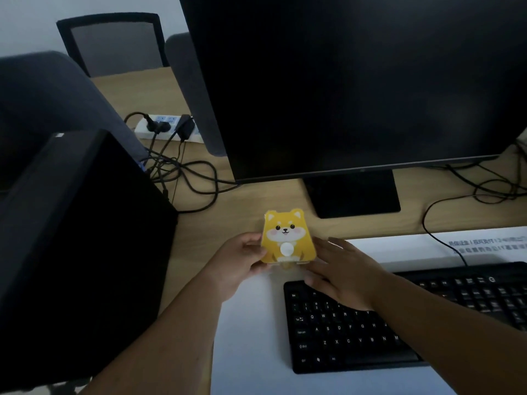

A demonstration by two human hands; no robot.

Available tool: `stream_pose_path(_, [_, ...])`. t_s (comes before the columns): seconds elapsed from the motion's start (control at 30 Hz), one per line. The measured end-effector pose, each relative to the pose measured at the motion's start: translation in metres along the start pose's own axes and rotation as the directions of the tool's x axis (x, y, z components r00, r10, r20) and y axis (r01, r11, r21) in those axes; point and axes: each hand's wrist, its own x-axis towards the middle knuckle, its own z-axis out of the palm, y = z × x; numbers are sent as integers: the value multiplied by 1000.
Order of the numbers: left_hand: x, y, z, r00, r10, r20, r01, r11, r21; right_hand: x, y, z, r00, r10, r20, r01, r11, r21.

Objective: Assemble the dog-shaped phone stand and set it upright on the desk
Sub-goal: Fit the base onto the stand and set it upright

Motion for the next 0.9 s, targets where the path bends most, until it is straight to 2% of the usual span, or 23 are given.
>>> stream_pose_path(0.23, [-2, -5, 2, 999, 33, -11, -34, 999, -34, 2, -4, 3, 998, 4, -64, 3, 993, 115])
stream_pose_path(0.5, [2, -4, 1, 997, 74, -39, -76, 995, -69, 3, 0, 12, 996, 4, -87, 5, 995, 102])
stream_pose_path(0.9, [4, 9, 5, 983, 170, -68, -172, 984, -34, 2, 1, 15, 996, 30, -85, -25, 997, 67])
